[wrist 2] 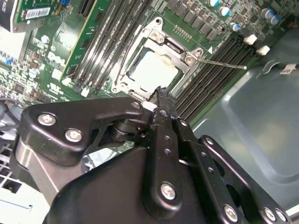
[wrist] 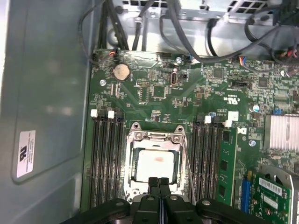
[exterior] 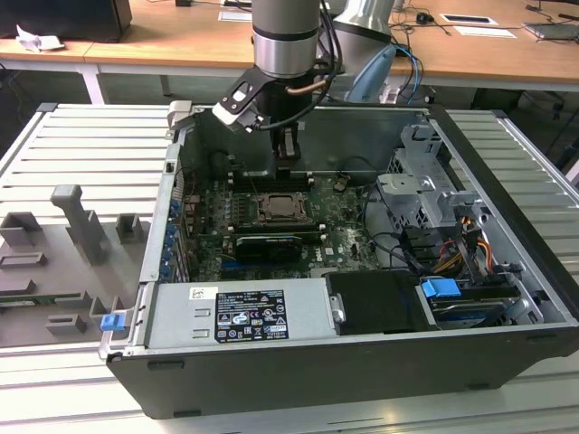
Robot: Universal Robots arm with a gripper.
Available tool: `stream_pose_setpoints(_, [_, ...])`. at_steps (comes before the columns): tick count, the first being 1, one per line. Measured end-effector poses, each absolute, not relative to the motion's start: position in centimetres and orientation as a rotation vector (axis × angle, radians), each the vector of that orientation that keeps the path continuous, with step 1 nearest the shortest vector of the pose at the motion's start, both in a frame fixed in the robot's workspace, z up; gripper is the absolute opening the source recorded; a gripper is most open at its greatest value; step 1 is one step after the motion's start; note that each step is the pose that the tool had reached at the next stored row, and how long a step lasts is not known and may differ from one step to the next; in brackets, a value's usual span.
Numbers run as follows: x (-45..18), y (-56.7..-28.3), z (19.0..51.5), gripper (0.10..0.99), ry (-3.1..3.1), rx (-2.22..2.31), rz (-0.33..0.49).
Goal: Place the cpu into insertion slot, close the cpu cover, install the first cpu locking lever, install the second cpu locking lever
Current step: 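Install the first cpu locking lever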
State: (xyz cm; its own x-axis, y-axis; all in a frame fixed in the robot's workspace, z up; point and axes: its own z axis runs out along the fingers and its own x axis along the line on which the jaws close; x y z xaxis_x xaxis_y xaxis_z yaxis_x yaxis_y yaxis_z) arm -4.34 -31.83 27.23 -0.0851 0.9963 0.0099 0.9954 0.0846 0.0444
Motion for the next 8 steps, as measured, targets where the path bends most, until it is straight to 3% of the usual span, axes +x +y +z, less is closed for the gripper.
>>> stream_pose_setpoints(8, [-4.34, -31.83, 27.23, 0.106, 2.425, 1.964, 0.063])
